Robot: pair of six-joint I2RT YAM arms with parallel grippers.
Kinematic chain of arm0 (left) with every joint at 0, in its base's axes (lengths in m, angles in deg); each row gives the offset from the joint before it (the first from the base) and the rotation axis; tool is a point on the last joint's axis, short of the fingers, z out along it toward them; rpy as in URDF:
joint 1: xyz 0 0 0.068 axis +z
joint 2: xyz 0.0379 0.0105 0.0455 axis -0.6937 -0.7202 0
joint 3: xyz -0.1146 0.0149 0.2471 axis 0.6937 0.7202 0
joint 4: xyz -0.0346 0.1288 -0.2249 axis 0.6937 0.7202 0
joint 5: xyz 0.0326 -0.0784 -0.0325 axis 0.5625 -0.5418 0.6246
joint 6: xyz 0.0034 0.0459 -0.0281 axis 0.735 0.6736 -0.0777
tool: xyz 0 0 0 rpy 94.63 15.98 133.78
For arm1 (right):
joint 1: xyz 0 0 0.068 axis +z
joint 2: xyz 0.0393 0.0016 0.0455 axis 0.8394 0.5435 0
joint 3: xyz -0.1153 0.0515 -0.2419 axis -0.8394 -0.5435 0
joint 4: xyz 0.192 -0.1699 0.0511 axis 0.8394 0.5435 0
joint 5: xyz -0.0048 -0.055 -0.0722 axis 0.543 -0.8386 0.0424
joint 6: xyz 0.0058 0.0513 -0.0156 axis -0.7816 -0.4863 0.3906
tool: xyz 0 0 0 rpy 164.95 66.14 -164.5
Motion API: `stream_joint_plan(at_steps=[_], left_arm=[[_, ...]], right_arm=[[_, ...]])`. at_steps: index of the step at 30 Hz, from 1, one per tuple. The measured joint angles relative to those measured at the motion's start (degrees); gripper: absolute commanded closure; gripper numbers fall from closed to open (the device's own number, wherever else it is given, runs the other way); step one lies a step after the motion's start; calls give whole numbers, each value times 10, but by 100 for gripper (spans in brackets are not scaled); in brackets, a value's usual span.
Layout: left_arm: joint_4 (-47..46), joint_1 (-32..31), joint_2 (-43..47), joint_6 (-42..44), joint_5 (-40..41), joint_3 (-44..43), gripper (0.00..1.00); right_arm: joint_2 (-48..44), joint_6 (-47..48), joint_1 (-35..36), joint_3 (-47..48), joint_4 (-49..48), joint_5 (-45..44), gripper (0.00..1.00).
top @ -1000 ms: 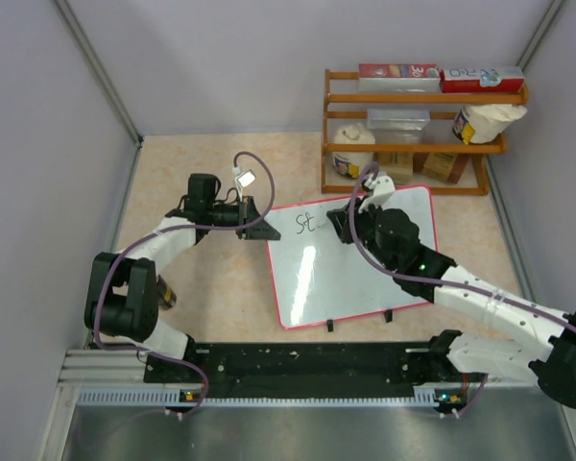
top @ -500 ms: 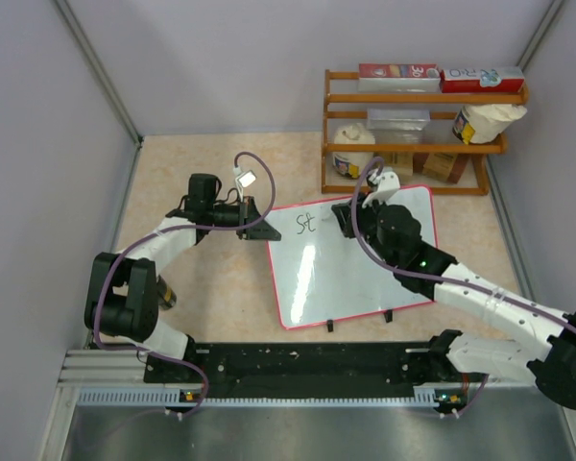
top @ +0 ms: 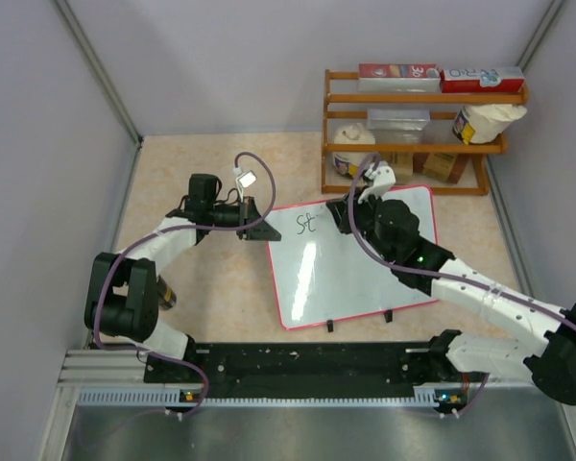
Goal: Write a sentence on the whiteboard
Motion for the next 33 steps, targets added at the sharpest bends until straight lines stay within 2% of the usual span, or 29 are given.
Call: stream_joint_plan(at_steps=[16, 33], left_arm=[[0, -2, 0, 0, 0, 0, 100], [4, -2, 0, 0, 2, 0, 100]], right_arm=[[17, -2, 0, -4, 0, 3, 100], [-10, -17, 0, -45, -1, 32, 100]])
